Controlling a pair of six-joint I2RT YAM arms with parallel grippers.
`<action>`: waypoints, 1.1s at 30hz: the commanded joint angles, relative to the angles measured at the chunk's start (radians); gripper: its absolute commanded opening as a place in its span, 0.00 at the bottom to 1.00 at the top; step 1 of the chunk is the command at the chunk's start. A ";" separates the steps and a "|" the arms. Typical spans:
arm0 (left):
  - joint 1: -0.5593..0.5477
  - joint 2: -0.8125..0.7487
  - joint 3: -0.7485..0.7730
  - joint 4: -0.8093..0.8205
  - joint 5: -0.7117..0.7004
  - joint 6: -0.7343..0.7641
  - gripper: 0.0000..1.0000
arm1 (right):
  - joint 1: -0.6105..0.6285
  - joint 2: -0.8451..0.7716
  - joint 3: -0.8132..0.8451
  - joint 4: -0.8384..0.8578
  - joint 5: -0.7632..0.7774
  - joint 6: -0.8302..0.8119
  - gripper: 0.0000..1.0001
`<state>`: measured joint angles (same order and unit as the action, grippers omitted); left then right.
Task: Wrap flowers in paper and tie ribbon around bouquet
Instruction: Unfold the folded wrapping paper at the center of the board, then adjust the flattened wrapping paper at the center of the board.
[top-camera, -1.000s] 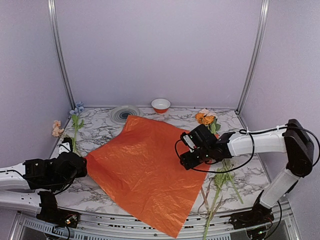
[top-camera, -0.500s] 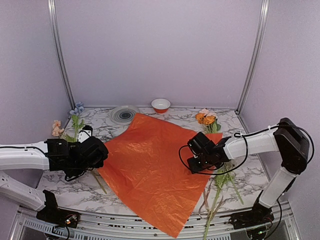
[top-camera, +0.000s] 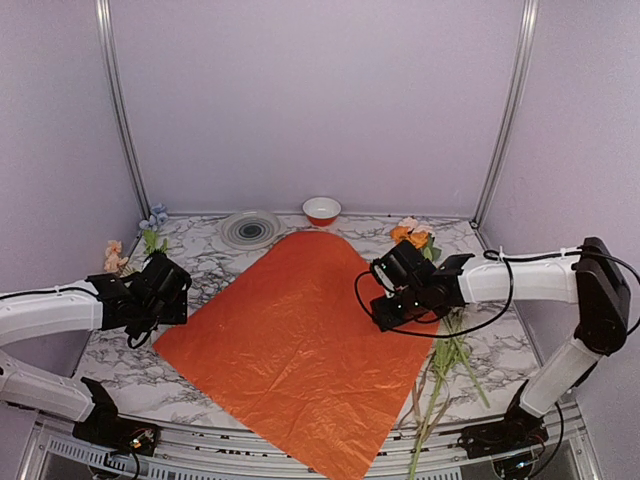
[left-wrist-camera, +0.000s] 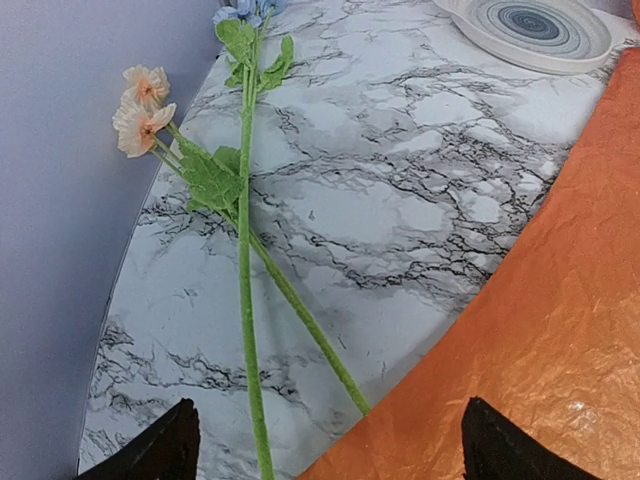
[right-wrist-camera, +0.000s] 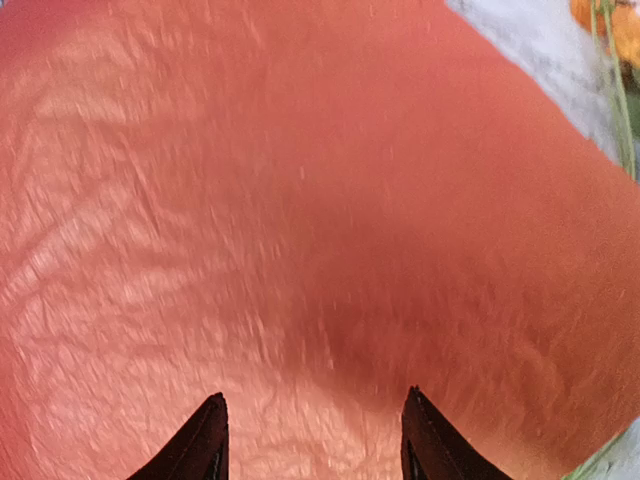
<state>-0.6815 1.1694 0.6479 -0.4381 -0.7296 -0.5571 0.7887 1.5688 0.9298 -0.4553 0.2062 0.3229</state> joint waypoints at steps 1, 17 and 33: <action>0.021 -0.043 0.063 0.035 0.075 0.097 0.76 | -0.031 0.106 0.143 0.107 -0.044 -0.065 0.55; -0.194 0.339 -0.002 0.247 0.249 0.032 0.54 | -0.131 0.370 0.205 0.170 -0.032 -0.070 0.47; -0.070 0.500 0.054 0.246 0.179 0.114 0.53 | -0.191 0.086 0.205 0.067 -0.061 -0.080 0.42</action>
<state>-0.7692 1.6379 0.7216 -0.1280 -0.5671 -0.4854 0.6537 1.7943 1.0828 -0.3012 0.0872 0.2626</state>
